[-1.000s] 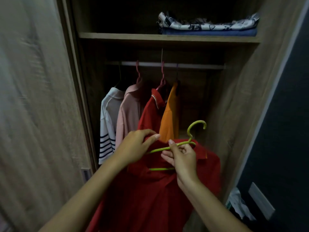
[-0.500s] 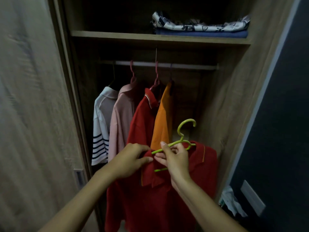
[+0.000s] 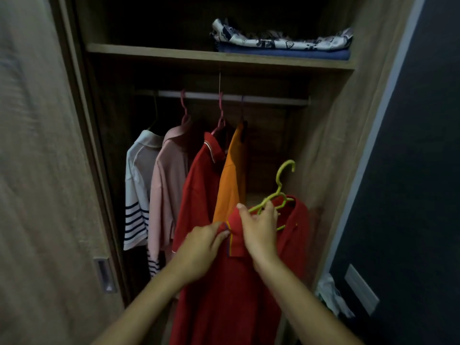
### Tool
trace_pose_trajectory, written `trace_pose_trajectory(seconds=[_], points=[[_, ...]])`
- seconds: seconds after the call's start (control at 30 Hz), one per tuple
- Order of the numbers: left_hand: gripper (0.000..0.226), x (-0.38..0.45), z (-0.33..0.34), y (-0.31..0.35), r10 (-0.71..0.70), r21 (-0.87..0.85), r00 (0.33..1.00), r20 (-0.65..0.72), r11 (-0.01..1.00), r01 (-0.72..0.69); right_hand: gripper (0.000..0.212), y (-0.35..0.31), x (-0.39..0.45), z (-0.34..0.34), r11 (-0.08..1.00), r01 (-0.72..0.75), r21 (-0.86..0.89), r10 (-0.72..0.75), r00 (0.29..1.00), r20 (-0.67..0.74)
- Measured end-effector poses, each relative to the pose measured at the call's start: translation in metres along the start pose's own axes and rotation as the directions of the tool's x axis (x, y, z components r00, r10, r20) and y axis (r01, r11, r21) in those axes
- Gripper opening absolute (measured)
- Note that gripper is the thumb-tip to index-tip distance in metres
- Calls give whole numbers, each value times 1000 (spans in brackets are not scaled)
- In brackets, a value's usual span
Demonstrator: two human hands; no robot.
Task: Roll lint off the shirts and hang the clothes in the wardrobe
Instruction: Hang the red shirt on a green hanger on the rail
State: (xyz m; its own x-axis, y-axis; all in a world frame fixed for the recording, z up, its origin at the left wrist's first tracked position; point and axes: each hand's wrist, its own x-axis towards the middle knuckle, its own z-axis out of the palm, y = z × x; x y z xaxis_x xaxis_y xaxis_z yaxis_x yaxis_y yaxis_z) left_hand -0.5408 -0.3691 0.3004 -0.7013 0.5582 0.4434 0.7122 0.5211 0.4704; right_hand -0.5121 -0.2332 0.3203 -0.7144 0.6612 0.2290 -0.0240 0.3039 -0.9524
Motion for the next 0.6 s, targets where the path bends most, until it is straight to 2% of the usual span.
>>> trace_pose_trajectory(seconds=[0.07,0.13,0.2,0.27,0.3,0.33,0.43,0.5,0.6], points=[[29,-6,20,6,-12,5,1000,1,1000,12,84,4,-7,2,999,-51,16,51,999,-2],[29,-11,30,11,2,-48,999,49,999,0,80,11,-3,-1,995,-91,33,91,996,5],[25,-11,28,13,50,-163,979,196,986,-18,68,19,3,-3,997,-78,18,78,997,3],[25,-5,14,13,49,-326,946,320,943,62,75,27,7,-6,997,-75,6,74,997,37],[28,2,6,10,35,-368,956,291,926,79,79,30,10,-9,997,-83,2,83,994,65],[31,13,-2,7,24,-366,978,207,929,54,81,31,12,-13,996,-89,2,89,992,89],[49,57,-19,7,113,-108,990,-84,987,-122,79,24,25,-24,997,-80,13,78,989,128],[56,92,-24,18,185,83,975,-126,981,-175,76,9,44,-30,999,-47,-1,47,991,125],[65,145,-23,32,182,339,977,-115,931,-134,70,-22,89,-35,995,47,-83,-38,993,109]])
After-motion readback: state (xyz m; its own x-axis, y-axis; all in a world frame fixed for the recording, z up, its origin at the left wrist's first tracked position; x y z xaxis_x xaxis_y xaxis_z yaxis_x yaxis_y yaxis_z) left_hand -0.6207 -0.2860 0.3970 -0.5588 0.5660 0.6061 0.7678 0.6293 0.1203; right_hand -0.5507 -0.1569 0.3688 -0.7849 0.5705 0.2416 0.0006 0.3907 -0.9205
